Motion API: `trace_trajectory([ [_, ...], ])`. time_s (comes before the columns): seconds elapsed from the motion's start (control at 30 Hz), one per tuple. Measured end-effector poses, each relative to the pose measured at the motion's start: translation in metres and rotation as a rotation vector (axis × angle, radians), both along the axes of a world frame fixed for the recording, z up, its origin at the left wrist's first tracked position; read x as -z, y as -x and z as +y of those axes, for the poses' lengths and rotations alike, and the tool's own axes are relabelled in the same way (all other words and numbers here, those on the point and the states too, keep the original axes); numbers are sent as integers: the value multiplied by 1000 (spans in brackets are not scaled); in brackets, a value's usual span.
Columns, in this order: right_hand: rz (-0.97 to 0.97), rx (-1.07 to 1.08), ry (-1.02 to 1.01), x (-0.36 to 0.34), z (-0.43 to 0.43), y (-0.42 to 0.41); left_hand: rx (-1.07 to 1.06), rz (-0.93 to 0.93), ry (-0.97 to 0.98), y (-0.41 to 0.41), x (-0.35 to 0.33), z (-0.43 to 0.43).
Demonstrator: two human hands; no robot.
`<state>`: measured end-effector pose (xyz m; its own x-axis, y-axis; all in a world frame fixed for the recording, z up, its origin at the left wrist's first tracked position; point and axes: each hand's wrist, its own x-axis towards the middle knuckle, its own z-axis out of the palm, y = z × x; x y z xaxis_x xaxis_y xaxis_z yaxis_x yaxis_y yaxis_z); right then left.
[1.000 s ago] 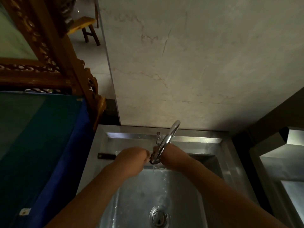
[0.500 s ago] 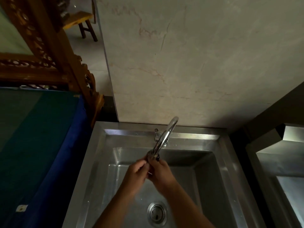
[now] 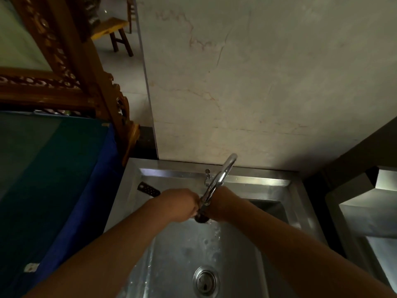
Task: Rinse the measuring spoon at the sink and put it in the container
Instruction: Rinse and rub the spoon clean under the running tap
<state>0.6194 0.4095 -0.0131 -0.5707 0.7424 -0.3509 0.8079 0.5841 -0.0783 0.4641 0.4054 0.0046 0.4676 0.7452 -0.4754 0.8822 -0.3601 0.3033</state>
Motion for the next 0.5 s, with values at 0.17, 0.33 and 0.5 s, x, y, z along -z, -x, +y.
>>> trace_trajectory([
  [0.17, 80, -4, -59, 10, -1, -4, 23, -22, -21, 9, -2, 0],
  [0.33, 461, 315, -83, 21, -19, -18, -296, -524, 41, 20, 18, -17],
  [0.5, 1447, 1019, 351, 31, -52, 17, -589, -823, 43, -3, 53, -45],
])
